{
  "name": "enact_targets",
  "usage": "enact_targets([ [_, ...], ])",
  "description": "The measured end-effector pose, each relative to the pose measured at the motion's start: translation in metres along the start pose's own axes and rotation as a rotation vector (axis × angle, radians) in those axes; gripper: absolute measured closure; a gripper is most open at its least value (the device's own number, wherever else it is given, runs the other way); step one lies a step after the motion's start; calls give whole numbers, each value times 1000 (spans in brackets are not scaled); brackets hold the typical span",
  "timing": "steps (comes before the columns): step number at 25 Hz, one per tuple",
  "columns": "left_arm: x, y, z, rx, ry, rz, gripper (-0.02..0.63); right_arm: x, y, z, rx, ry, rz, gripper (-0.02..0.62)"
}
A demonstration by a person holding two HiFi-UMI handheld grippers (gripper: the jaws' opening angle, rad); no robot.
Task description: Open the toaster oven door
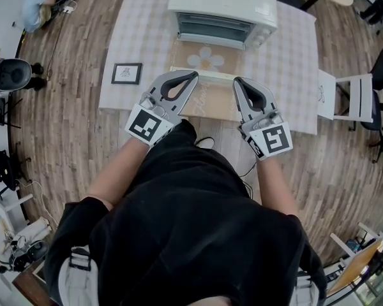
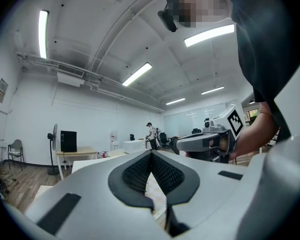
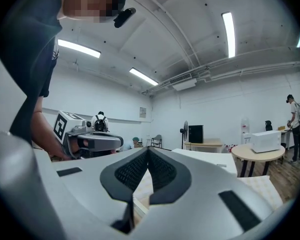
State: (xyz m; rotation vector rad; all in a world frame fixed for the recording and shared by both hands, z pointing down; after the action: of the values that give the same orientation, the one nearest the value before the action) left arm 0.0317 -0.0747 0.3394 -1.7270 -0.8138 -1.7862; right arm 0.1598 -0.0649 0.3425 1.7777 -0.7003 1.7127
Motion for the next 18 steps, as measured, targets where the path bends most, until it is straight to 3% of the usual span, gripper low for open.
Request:
enact_targets([
  [4, -2, -3, -4, -14, 6, 7, 589, 0, -5, 6, 21, 0, -3, 578],
  [8, -11, -5, -10, -24, 40, 77, 589, 1, -7, 8, 32, 7, 0, 578],
  [18, -6, -11, -11, -49, 34, 34, 589, 3, -11, 3, 36, 7, -9, 578],
])
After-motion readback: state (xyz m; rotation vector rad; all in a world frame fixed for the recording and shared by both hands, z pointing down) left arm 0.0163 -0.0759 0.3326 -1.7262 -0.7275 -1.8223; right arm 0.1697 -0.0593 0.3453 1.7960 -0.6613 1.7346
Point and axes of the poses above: the fingertips, and each gripper's own axes: y forward along the fingers, z to its right, x out of its underside, the point moved 2 cm from there along -y, backward along the fingers, and after that the axes turned 5 degrees about -x, right-handed, at the moved point
